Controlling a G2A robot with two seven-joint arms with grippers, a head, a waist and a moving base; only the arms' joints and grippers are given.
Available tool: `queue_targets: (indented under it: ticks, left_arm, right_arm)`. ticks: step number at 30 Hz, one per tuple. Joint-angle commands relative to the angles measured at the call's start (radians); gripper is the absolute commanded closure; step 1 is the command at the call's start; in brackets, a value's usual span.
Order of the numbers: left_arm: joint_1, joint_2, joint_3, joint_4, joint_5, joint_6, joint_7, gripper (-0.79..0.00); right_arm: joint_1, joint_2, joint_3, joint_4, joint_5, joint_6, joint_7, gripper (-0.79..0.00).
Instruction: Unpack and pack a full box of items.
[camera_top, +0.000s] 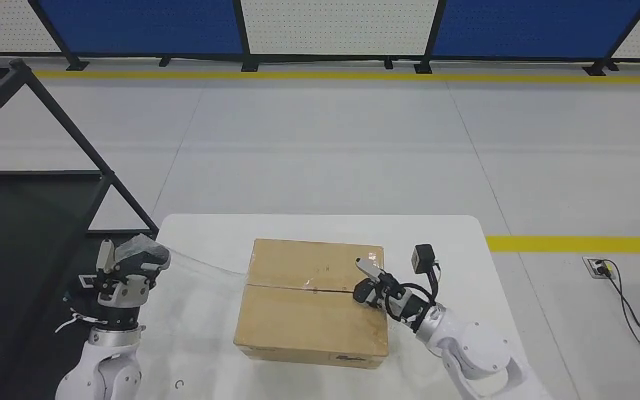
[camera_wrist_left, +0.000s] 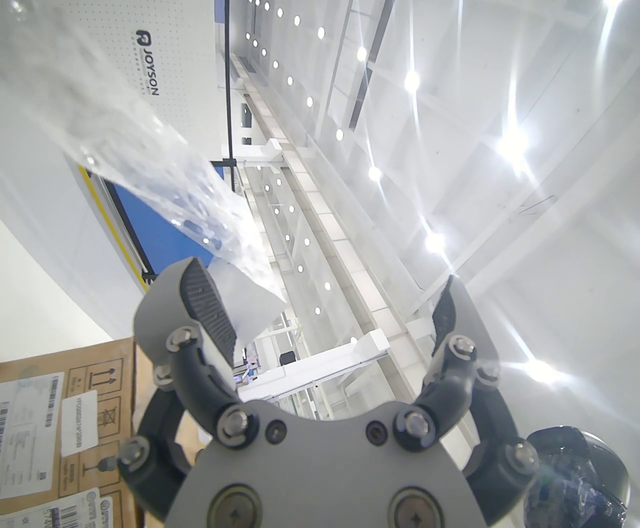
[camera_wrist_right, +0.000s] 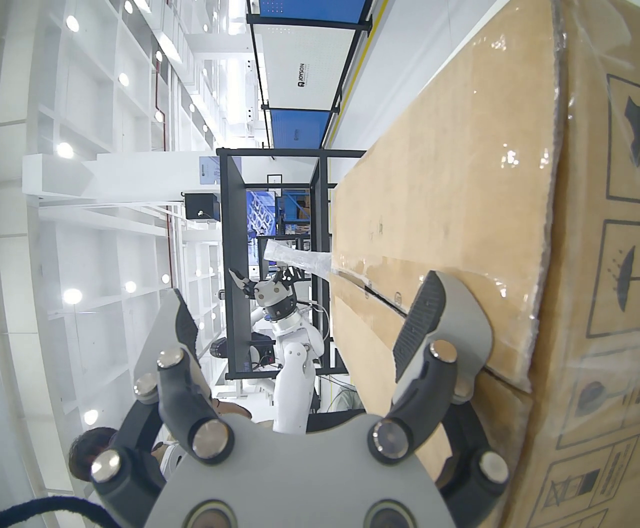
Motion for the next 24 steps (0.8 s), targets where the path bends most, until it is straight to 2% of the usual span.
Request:
queue_targets:
  ticks: [1,24]
  left_arm:
    - [0.000,-0.002,-0.001,-0.011,0.004,0.000,-0.004,-0.785]
    - [-0.028,-0.028,0.077,-0.150,0.120,0.028,-0.045,-0.785]
  right_arm:
    - [0.004,-0.001,-0.001,0.004,0.001,0.004,0.000,-0.785]
    - [0.011,-0.009,0.014,0.030,0.029,0.017,-0.004,-0.785]
